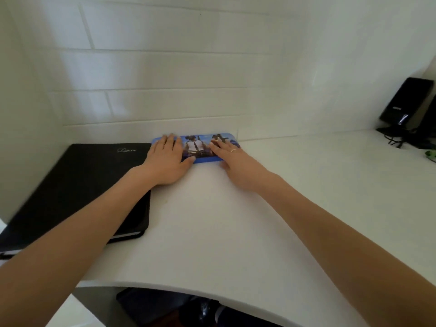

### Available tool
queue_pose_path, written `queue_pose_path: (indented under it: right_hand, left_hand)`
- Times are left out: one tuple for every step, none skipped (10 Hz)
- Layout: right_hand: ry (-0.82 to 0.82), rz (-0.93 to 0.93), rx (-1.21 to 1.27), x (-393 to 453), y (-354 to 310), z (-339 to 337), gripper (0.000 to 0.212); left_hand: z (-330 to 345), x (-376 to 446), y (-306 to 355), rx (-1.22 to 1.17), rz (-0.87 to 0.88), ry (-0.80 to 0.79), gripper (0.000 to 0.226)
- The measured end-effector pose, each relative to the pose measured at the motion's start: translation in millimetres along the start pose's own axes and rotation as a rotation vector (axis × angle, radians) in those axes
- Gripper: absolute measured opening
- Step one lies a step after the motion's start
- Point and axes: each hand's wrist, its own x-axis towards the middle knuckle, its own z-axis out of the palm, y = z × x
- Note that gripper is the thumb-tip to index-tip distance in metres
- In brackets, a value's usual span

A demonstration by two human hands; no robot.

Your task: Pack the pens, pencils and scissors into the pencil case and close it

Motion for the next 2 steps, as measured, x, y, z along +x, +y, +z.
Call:
queue_pose_path:
  right_hand:
    - [0.077, 0.068, 0.192, -45, 24, -33, 0.044]
    - [0.405, 0.119, 0.411, -96, 51, -93, 0.037]
  left_hand:
    - [-8, 4, -4, -0.105, -0.009, -0.037, 0.075]
    - [-38, -7, 0, -0.564, 0.095, 0.044, 0.083]
